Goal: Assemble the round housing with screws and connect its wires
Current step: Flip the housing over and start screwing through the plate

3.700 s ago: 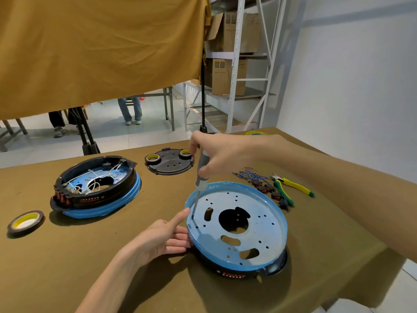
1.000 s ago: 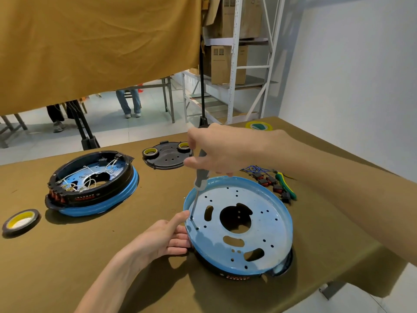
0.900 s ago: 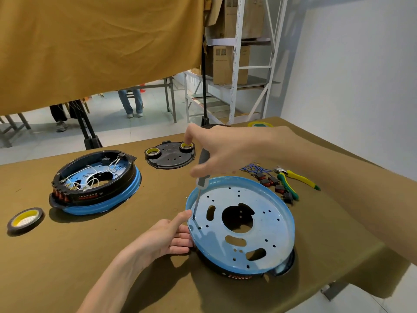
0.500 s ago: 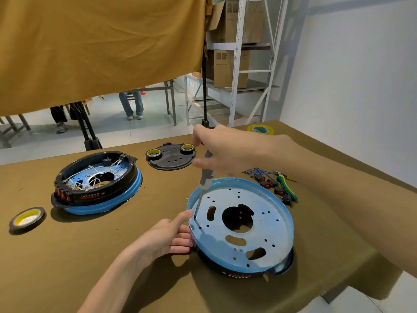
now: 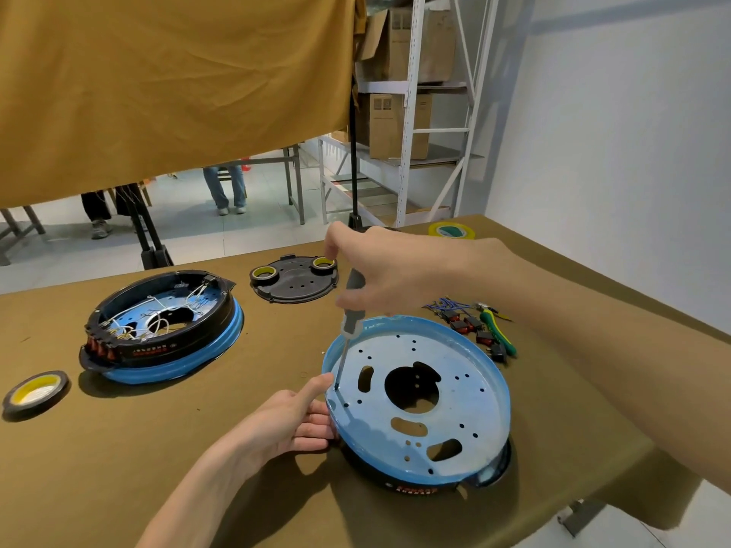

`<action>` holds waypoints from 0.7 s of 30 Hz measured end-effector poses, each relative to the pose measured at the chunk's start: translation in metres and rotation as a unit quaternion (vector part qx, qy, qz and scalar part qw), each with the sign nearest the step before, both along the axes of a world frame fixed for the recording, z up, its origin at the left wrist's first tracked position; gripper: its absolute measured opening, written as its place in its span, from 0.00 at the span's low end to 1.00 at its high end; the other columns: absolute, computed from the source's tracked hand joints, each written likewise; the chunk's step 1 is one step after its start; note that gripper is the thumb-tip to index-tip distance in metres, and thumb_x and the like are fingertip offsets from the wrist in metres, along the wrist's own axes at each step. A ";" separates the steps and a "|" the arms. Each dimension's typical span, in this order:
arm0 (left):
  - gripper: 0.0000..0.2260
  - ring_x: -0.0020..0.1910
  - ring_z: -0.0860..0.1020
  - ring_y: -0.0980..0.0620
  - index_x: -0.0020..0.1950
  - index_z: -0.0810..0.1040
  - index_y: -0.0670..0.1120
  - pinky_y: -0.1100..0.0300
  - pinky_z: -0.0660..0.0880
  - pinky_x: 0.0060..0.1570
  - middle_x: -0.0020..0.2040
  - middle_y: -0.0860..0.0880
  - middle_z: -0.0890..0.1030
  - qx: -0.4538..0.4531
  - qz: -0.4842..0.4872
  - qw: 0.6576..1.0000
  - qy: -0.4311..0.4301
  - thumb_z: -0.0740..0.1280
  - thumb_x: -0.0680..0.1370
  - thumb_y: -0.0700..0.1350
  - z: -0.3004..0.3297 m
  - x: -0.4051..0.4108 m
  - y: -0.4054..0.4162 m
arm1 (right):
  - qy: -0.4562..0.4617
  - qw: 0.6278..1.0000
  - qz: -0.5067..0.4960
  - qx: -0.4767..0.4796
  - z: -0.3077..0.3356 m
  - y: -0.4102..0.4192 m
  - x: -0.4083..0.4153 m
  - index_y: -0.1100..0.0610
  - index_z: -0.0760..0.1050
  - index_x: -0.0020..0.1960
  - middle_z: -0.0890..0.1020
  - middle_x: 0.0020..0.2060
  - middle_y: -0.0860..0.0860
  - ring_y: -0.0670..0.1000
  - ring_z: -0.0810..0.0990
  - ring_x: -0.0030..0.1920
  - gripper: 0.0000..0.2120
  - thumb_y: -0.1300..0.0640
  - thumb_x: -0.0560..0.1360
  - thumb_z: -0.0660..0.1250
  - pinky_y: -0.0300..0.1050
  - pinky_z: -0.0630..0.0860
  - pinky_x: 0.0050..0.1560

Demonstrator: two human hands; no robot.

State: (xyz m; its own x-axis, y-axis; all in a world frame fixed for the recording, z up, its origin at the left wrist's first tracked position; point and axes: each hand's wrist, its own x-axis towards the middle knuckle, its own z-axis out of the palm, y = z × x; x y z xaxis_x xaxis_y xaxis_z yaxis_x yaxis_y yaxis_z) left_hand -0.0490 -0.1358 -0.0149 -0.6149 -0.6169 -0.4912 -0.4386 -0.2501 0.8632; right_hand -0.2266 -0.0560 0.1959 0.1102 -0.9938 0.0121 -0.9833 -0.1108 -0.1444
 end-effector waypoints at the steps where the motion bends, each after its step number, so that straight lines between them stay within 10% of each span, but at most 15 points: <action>1: 0.40 0.46 0.87 0.49 0.57 0.83 0.41 0.58 0.83 0.45 0.48 0.43 0.88 0.000 0.001 1.000 0.000 0.68 0.61 0.73 0.000 0.000 0.001 | 0.013 1.000 -0.004 -0.022 -0.002 -0.001 0.001 0.52 0.63 0.61 0.83 0.41 0.50 0.48 0.82 0.31 0.17 0.43 0.82 0.65 0.45 0.81 0.32; 7: 0.31 0.45 0.88 0.50 0.56 0.83 0.41 0.57 0.83 0.46 0.47 0.44 0.88 0.007 0.009 1.000 -0.002 0.65 0.75 0.69 -0.001 -0.002 0.000 | -0.031 0.999 -0.003 0.027 0.003 -0.001 0.000 0.52 0.62 0.64 0.80 0.38 0.51 0.52 0.82 0.35 0.21 0.49 0.79 0.70 0.44 0.78 0.30; 21: 0.39 0.42 0.86 0.51 0.50 0.85 0.43 0.59 0.83 0.42 0.46 0.43 0.88 0.020 0.001 1.000 0.013 0.72 0.57 0.75 -0.010 0.000 -0.008 | -0.030 0.999 0.022 0.015 -0.001 -0.002 -0.004 0.49 0.59 0.67 0.80 0.40 0.51 0.51 0.81 0.39 0.27 0.47 0.77 0.71 0.51 0.80 0.37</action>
